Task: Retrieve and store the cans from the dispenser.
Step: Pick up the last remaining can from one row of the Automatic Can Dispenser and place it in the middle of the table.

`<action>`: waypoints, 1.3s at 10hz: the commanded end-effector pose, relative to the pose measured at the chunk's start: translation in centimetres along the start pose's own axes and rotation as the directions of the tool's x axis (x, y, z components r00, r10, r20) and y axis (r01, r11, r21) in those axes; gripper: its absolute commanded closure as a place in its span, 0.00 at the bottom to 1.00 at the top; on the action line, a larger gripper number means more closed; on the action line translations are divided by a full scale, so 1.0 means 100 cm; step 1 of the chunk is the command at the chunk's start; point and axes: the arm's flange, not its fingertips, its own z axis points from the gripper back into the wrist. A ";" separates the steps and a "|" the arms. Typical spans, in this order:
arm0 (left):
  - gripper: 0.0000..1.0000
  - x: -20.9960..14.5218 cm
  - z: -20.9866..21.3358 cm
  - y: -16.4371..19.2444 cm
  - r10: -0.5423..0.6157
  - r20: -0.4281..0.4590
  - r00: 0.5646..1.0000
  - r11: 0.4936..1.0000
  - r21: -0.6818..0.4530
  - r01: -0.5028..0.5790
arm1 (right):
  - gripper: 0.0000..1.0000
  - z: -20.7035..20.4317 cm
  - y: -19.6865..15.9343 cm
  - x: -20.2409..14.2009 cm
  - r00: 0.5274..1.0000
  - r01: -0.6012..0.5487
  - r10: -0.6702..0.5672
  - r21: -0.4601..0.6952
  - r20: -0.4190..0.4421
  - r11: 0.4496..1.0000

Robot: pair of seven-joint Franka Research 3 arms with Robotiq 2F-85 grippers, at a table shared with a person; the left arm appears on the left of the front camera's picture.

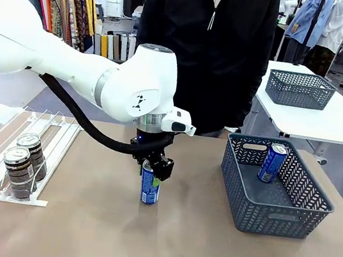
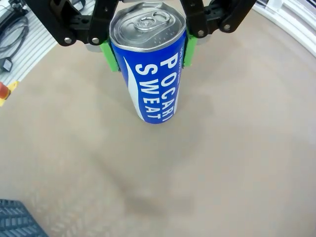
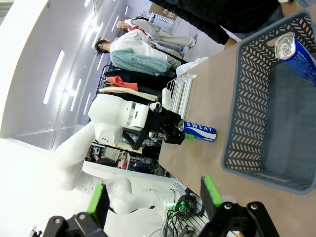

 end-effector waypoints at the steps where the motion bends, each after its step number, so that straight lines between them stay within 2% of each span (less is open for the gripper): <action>1: 0.00 0.001 0.010 0.001 0.009 0.024 1.000 1.000 0.014 -0.009 | 0.00 -0.001 0.003 0.002 1.000 -0.005 0.005 0.016 0.012 1.000; 2: 0.00 -0.002 0.018 0.003 0.013 0.042 0.999 1.000 0.006 -0.013 | 0.00 -0.001 0.003 0.002 1.000 -0.005 0.005 0.016 0.012 1.000; 4: 0.00 -0.027 0.076 0.015 0.027 0.130 0.991 0.999 -0.035 -0.022 | 0.00 -0.001 0.003 0.002 1.000 -0.005 0.005 0.016 0.012 1.000; 5: 0.00 -0.066 0.128 0.031 0.034 0.209 0.977 0.997 -0.069 -0.020 | 0.00 -0.001 0.003 0.002 1.000 -0.005 0.005 0.016 0.012 1.000; 6: 0.00 -0.107 0.164 0.055 0.068 0.175 0.982 0.996 -0.076 -0.055 | 0.00 -0.001 0.003 0.002 1.000 -0.005 0.005 0.016 0.012 1.000; 7: 0.00 -0.156 0.188 0.091 0.113 0.155 0.981 0.979 -0.187 -0.083 | 0.00 -0.001 0.003 0.002 1.000 -0.005 0.005 0.016 0.012 1.000; 8: 0.00 -0.198 0.200 0.126 0.245 0.212 0.946 0.945 -0.270 -0.184 | 0.00 -0.001 0.003 0.002 1.000 -0.005 0.005 0.016 0.012 1.000; 9: 0.00 -0.240 0.206 0.160 0.341 0.291 0.894 0.880 -0.433 -0.195 | 0.00 -0.001 0.003 0.002 1.000 -0.005 0.005 0.016 0.012 1.000; 10: 0.00 -0.283 0.204 0.192 0.472 0.336 0.815 0.805 -0.540 -0.244 | 0.00 -0.001 0.003 0.002 1.000 -0.005 0.005 0.016 0.012 1.000; 11: 0.00 -0.335 0.196 0.228 0.610 0.362 0.705 0.696 -0.670 -0.259 | 0.00 -0.001 0.003 0.002 1.000 -0.005 0.005 0.016 0.012 1.000; 12: 0.00 -0.375 0.180 0.256 0.696 0.372 0.614 0.610 -0.758 -0.231 | 0.00 -0.001 0.003 0.002 1.000 -0.005 0.005 0.016 0.012 1.000; 13: 0.00 -0.405 0.158 0.275 0.757 0.341 0.557 0.529 -0.821 -0.215 | 0.00 -0.001 0.003 0.002 1.000 -0.005 0.005 0.016 0.012 1.000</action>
